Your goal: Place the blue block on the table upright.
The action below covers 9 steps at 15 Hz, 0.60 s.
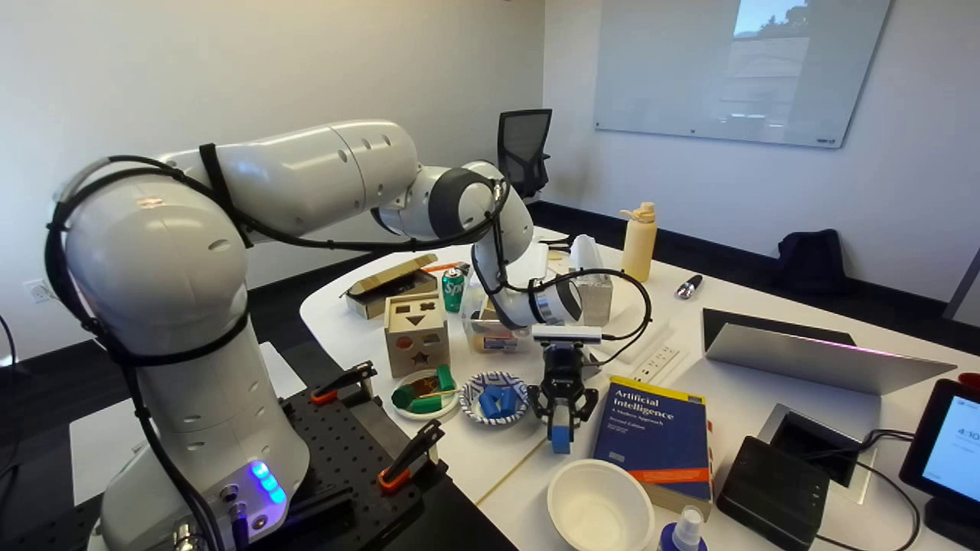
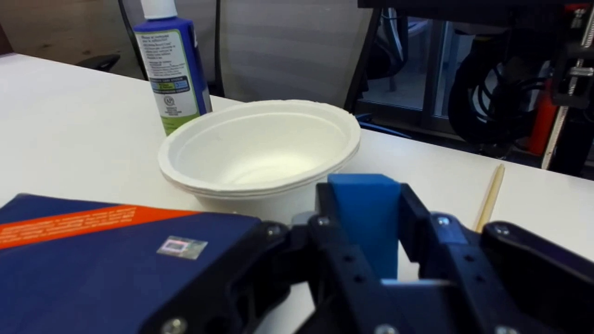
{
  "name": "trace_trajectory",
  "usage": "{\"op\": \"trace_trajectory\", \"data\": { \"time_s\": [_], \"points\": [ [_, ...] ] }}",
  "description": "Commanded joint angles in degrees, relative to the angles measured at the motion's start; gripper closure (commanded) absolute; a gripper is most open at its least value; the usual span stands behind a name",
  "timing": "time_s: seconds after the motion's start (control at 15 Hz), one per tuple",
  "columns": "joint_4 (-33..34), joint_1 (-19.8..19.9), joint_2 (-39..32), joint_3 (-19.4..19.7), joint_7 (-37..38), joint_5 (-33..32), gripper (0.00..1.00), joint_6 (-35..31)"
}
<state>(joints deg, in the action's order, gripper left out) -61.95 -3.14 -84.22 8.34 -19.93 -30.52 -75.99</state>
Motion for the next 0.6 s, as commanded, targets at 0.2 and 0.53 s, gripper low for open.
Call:
{"op": "trace_trajectory", "data": {
  "time_s": [0.2,0.53],
  "points": [
    [1.43,0.76,-0.04,-0.71,-0.84,-0.89,0.4,4.99],
    [1.18,1.0,-0.04,-0.88,-0.74,-0.89,0.11,4.74]
  ]
}}
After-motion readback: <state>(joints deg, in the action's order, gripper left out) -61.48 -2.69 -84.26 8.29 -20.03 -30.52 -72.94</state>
